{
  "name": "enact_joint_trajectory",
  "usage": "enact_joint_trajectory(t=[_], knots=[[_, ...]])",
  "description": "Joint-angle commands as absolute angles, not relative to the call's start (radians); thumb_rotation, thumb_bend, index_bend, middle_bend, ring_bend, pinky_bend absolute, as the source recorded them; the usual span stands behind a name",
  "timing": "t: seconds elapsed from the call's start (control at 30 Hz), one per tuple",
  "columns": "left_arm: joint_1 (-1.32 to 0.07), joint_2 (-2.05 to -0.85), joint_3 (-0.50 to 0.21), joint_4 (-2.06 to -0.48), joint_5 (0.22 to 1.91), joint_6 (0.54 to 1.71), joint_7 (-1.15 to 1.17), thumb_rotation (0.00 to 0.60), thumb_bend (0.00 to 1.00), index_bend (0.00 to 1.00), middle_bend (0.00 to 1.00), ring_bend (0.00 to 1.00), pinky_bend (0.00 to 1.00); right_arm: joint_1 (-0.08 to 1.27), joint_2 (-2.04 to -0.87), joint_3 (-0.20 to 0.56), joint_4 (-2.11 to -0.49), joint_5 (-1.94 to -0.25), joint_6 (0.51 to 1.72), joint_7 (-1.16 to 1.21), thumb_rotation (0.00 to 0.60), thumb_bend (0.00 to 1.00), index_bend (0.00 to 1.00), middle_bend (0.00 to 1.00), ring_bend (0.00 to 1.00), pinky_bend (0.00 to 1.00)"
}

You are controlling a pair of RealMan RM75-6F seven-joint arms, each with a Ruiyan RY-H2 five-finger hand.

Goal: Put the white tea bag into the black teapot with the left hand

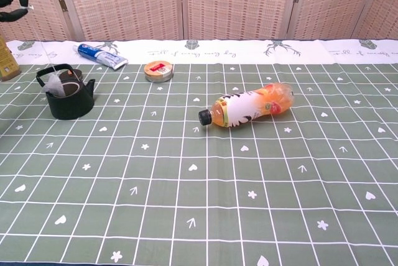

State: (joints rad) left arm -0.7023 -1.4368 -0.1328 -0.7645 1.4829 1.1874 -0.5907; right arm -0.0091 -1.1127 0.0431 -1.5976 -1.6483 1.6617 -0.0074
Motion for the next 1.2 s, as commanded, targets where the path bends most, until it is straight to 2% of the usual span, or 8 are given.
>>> enact_joint_trajectory(t=[0.03,0.33,0.83,0.9,1.03,1.07,1.13,1.2], knots=[[-0.7,-1.461,-0.124,-0.73,1.485,1.18,-0.61,0.6,0.48,0.65,1.0,1.0,1.0,-0.01,-1.113,0.043,-1.597,-1.648,1.663,-0.008,0.6,0.37,0.0,0.0,0.02,0.0],[-0.692,-1.518,-0.11,-0.701,1.503,1.205,-0.676,0.6,0.48,0.65,1.0,1.0,1.0,-0.009,-1.115,0.041,-1.597,-1.655,1.663,-0.011,0.6,0.37,0.0,0.0,0.02,0.0],[-0.583,-1.783,0.0,-0.5,1.566,1.265,-0.788,0.6,0.48,0.6,1.0,1.0,1.0,-0.027,-1.116,0.016,-1.563,-1.734,1.727,0.021,0.6,0.37,0.0,0.0,0.02,0.0],[-0.577,-1.793,0.0,-0.48,1.566,1.273,-0.806,0.6,0.48,0.53,1.0,1.0,1.0,-0.027,-1.117,0.015,-1.559,-1.738,1.729,0.024,0.6,0.37,0.0,0.0,0.02,0.0],[-0.564,-1.789,0.002,-0.471,1.572,1.308,-0.83,0.6,0.46,0.31,1.0,1.0,1.0,-0.023,-1.118,0.015,-1.559,-1.736,1.72,0.02,0.6,0.37,0.0,0.0,0.02,0.0],[-0.559,-1.784,0.005,-0.474,1.576,1.317,-0.83,0.6,0.43,0.21,1.0,1.0,1.0,-0.022,-1.119,0.016,-1.56,-1.734,1.717,0.018,0.6,0.37,0.0,0.0,0.02,0.0],[-0.543,-1.768,0.013,-0.487,1.582,1.337,-0.815,0.6,0.35,0.08,1.0,1.0,1.0,-0.02,-1.119,0.017,-1.563,-1.731,1.713,0.014,0.6,0.37,0.0,0.0,0.02,0.0],[-0.53,-1.75,0.017,-0.508,1.586,1.356,-0.798,0.6,0.25,0.0,1.0,1.0,1.0,-0.02,-1.12,0.017,-1.564,-1.73,1.711,0.01,0.6,0.36,0.0,0.0,0.02,0.0]])
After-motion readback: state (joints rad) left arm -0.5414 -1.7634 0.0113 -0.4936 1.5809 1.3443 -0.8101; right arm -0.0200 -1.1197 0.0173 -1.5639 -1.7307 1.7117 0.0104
